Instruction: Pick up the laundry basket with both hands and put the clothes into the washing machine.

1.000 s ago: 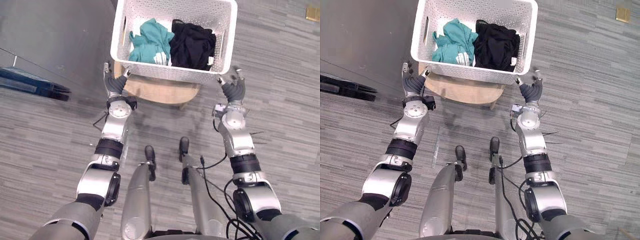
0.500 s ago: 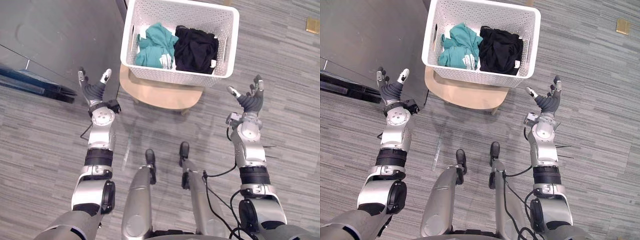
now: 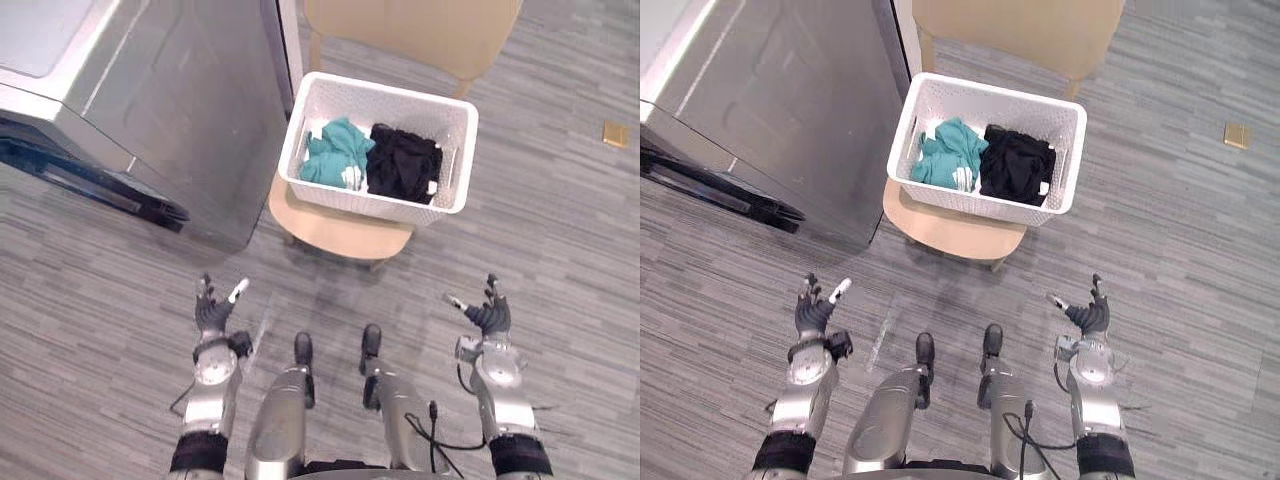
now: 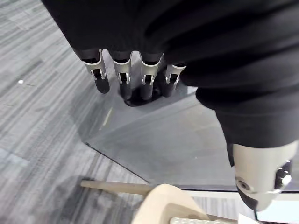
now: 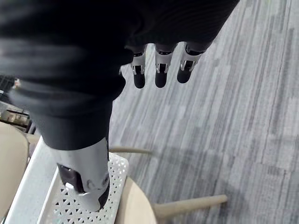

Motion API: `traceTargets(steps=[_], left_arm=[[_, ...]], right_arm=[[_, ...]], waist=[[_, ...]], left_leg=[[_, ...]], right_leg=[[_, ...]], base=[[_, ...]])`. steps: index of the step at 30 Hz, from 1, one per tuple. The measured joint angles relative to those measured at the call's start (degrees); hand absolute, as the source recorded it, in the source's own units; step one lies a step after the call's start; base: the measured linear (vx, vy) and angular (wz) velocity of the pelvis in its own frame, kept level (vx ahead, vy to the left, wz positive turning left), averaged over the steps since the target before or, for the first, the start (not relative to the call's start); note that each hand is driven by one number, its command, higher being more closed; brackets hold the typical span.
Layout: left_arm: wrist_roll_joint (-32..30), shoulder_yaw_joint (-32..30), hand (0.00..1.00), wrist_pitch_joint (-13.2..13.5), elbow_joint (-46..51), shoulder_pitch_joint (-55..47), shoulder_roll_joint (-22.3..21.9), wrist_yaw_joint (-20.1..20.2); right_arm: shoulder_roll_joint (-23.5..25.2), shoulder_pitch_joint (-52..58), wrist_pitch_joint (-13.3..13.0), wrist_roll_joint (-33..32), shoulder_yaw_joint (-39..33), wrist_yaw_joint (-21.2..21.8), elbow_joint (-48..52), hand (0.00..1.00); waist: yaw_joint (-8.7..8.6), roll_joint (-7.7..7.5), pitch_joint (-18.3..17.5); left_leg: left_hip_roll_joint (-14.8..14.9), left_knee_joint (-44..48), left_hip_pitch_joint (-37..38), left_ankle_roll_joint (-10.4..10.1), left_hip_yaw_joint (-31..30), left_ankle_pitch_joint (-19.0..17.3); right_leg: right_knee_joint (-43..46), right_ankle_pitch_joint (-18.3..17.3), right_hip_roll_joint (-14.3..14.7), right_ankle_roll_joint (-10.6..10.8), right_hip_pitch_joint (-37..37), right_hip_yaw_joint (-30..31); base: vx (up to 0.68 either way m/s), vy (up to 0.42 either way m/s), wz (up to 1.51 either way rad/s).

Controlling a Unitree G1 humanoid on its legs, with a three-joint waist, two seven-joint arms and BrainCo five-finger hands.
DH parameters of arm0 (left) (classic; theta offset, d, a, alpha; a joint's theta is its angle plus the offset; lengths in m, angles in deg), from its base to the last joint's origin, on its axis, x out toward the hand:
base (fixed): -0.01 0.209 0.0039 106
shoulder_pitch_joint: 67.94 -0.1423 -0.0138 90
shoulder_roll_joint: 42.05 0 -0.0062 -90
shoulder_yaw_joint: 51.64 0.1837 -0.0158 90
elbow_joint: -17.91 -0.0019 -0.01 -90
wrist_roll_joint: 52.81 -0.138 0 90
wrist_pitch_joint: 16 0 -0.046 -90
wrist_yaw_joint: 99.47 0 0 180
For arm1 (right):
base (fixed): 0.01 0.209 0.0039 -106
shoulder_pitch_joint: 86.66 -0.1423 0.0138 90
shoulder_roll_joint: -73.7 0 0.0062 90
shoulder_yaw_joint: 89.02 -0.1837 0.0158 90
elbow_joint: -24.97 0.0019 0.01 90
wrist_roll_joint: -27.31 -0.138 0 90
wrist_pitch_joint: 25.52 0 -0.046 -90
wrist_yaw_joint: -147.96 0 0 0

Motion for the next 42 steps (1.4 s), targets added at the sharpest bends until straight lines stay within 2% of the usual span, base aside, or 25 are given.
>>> traceTargets(steps=[5,10,12,13,15,16,17,19,20,22,23,24,25,26,28,29,31,34,35,36,37,38,39,41,42], left_arm=[[-0.41,-2.11,0.00,-0.43,-11.95,-0.85,0.08,1.41],[-0.64,-2.25,0.00,-0.43,-15.47,-1.27,-0.09,1.20],[-1.08,-2.35,0.00,-0.34,-15.97,-1.10,-0.66,1.10],[-1.35,-2.32,0.00,-0.32,-16.28,-1.09,-0.78,1.10],[-2.81,-2.31,0.00,-0.34,-18.31,-1.01,-1.32,1.05],[-2.85,-2.32,0.00,-0.34,-18.58,-1.18,-1.31,1.06],[-2.87,-2.33,0.00,-0.38,-19.01,-1.32,-1.19,1.06],[-3.44,-2.33,0.00,-0.35,-19.23,-1.63,-1.05,1.05],[-3.96,-2.36,0.00,-0.33,-19.33,-1.89,-0.91,1.02],[-3.96,-2.36,0.00,-0.31,-19.35,-3.20,-1.12,0.94],[-3.95,-2.31,0.00,-0.31,-19.37,-4.72,-1.51,0.95],[-3.89,-2.27,0.00,-0.30,-19.27,-5.42,-1.74,0.77],[-3.92,-1.80,0.00,-0.32,-19.25,-5.46,-1.55,0.78],[-3.97,-1.32,0.00,-0.35,-19.22,-5.16,-0.64,0.78],[-3.97,-1.27,0.00,-0.36,-19.34,-5.14,0.19,0.79],[-3.98,-1.26,0.00,-0.41,-19.57,-5.04,0.88,0.82],[-3.98,-1.21,0.00,-0.45,-20.57,-3.97,0.53,1.04],[-4.07,-0.43,0.00,-0.49,-21.07,-3.68,-0.26,1.22],[-5.22,0.04,0.00,-0.41,-21.02,-3.80,-0.18,1.23],[-5.55,0.03,0.00,-0.32,-21.01,-3.78,-0.37,1.23],[-5.79,-0.19,0.00,-0.39,-20.98,-3.50,-0.80,1.22],[-6.13,-2.13,0.00,-0.39,-19.63,-3.60,-2.23,1.32],[-6.21,-3.19,0.00,-0.41,-18.74,-3.81,-3.06,1.25],[-6.25,-3.39,0.00,-0.39,-17.77,-2.58,-3.59,1.31],[-6.27,-2.25,0.00,-0.29,-16.98,-1.43,-4.71,1.28]], right_arm=[[0.69,0.26,0.00,0.44,-0.07,1.51,-10.79,0.00],[0.96,-0.19,-0.18,0.29,-0.11,1.53,-17.52,0.00],[1.06,-0.18,-0.23,-0.45,-1.34,1.44,-19.34,0.00],[0.94,-0.13,-0.24,-0.70,-1.35,1.41,-19.79,0.00],[0.65,-0.82,-0.24,-1.50,-1.34,1.42,-21.39,0.00],[0.69,-1.19,-0.21,-1.51,-1.34,1.42,-21.64,0.00],[1.13,-1.20,-0.19,-1.52,-1.23,1.46,-21.72,0.00],[1.47,-2.14,-0.26,-1.52,-1.17,1.46,-21.62,0.00],[1.66,-2.80,-0.34,-1.52,-1.17,1.46,-21.65,0.00],[1.75,-3.59,-0.35,-1.49,-1.12,1.45,-22.24,0.00],[1.63,-3.57,-0.24,-1.46,-0.66,1.45,-22.13,0.00],[0.75,-2.66,-0.21,-1.46,0.86,1.49,-21.39,0.00],[0.44,-1.94,-0.21,-1.45,1.50,1.53,-21.40,0.00],[0.91,-0.84,-0.12,-1.47,2.32,1.60,-21.46,0.00],[1.91,-0.59,-0.13,-1.48,3.36,2.09,-21.39,0.00],[2.06,-0.92,-0.16,-1.48,3.37,2.60,-21.39,0.00],[1.33,-1.03,-0.20,-1.47,3.33,2.65,-21.39,0.00],[0.80,0.57,-0.14,-1.33,3.32,2.72,-21.07,0.00],[0.99,2.85,-0.06,-1.29,3.42,2.79,-19.28,0.00],[1.09,4.07,0.09,-1.31,3.93,2.80,-17.69,0.00],[0.85,4.15,0.09,-1.28,4.55,2.85,-16.72,0.00],[1.02,4.16,-0.07,-1.21,5.82,2.90,-13.14,0.00],[1.17,3.83,-0.37,-1.21,6.29,2.84,-11.04,0.00],[1.88,1.76,-0.79,-1.20,7.53,2.73,-10.05,0.00],[2.10,0.73,-1.12,-0.75,7.58,2.68,-9.54,0.00]], waist=[[0.11,0.11,-3.72],[-0.17,0.38,-4.89],[-1.60,1.09,-5.85],[-1.61,1.13,-5.87],[-2.61,1.57,-6.08],[-3.09,1.60,-6.10],[-2.51,1.23,-6.29],[-2.58,1.19,-6.36],[-2.54,1.23,-6.35],[-2.32,1.14,-6.29],[-2.56,0.92,-6.07],[-3.53,1.46,-6.01],[-4.24,1.38,-5.87],[-5.49,2.48,-5.89],[-5.93,1.75,-5.29],[-5.88,1.05,-4.82],[-6.20,1.20,-3.90],[-6.57,1.20,-3.38],[-6.81,0.96,-3.53],[-7.35,0.82,-3.58],[-7.48,1.39,-3.33],[-6.72,2.58,-3.34],[-5.53,3.30,-3.31],[-3.60,3.09,-3.19],[-2.84,2.55,-2.99]], left_leg=[[-0.83,-2.04,5.09,-0.04,-2.28,0.06],[-2.58,-2.92,4.26,-0.69,-4.97,1.98],[0.18,-2.85,2.08,-0.20,7.13,0.83],[1.31,-2.44,2.00,-0.17,11.80,0.85],[5.94,-0.60,2.05,0.43,29.40,1.19],[6.23,-0.09,1.97,0.96,31.28,1.96],[5.05,0.36,1.98,1.36,30.42,2.15],[2.99,0.21,2.00,2.04,28.60,1.70],[1.94,0.73,2.01,2.98,27.84,0.98],[0.42,2.09,2.56,3.07,27.24,-2.67],[-1.45,2.65,3.37,2.97,26.34,-4.40],[-3.18,2.70,4.42,3.94,23.94,-5.14],[-3.43,2.85,4.74,4.65,22.43,-5.54],[-3.24,2.99,5.73,4.98,18.63,-5.95],[-3.21,2.37,6.82,5.05,15.91,-6.01],[-3.59,1.82,7.60,5.04,14.61,-6.20],[-3.78,1.94,8.31,4.83,11.96,-7.00],[-4.10,3.39,10.73,2.85,7.05,-8.70],[-3.93,6.38,11.43,0.66,4.55,-11.06],[-3.41,9.83,11.39,-0.79,4.05,-12.50],[-2.09,14.15,9.87,-1.09,4.49,-12.71],[3.41,30.65,2.94,-2.26,8.56,-11.26],[7.33,40.18,-0.51,-1.79,10.63,-7.90],[11.14,46.70,-3.96,-0.93,12.34,-8.07],[11.31,43.79,-4.85,-1.05,12.27,-8.14]], right_leg=[[-1.54,-1.19,-0.71,0.84,6.09,-2.49],[-2.78,-1.87,-2.90,1.55,8.82,-8.69],[-2.90,-2.07,-4.50,1.82,8.91,-14.56],[-2.76,-2.15,-4.97,2.00,8.90,-15.58],[-0.56,-3.02,-7.72,3.71,8.85,-19.84],[0.43,-3.56,-8.31,4.45,8.99,-20.68],[1.15,-3.68,-9.27,4.70,9.11,-21.15],[0.92,-3.89,-10.89,5.39,10.33,-22.36],[1.05,-4.10,-12.00,6.45,11.18,-23.22],[5.25,-6.20,-15.14,8.40,11.17,-23.29],[13.02,-9.82,-18.82,6.05,10.22,-23.08],[24.51,-11.49,-22.12,-2.14,6.82,-19.80],[30.11,-10.81,-22.04,-3.63,4.19,-15.48],[36.74,-13.50,-18.03,0.51,0.77,-7.34],[37.70,-16.48,-12.47,2.27,-2.85,-3.67],[35.70,-16.68,-10.24,1.92,-5.65,-3.78],[29.89,-16.09,-7.11,2.15,-9.43,-4.02],[17.51,-10.33,-3.95,2.34,-10.44,-1.36],[16.19,-6.97,-4.35,-0.29,-9.31,-1.12],[16.82,-3.08,-5.02,-0.95,-7.85,-2.13],[18.08,-4.04,-4.81,-1.43,-7.72,-3.71],[16.92,-5.87,-2.97,-2.92,-4.83,-5.58],[16.08,-6.59,-1.36,-3.88,-3.07,-5.72],[14.72,-7.02,0.00,-4.62,0.28,-4.59],[13.06,-7.02,-0.50,-4.62,2.75,-4.01]], base=[[0.12,0.039,0.30],[-0.01,0.053,0.67],[-0.10,0.098,1.34],[0.04,0.106,1.04],[0.05,0.171,1.06],[0.04,0.191,0.85],[0.04,0.201,0.63],[0.04,0.213,0.54],[0.04,0.218,0.42],[0.03,0.190,0.27],[0.03,0.214,0.49],[0.05,0.250,0.71],[0.15,0.158,1.18],[0.18,0.063,1.04],[0.23,0.022,0.91],[0.23,0.000,0.65],[0.28,-0.041,0.81],[0.43,-0.110,1.09],[0.58,-0.212,1.64],[0.52,-0.218,1.54],[0.53,-0.282,0.97],[0.60,-0.322,0.36],[0.48,-0.267,-0.02],[0.37,-0.152,-0.37],[0.43,-0.169,-0.29]])
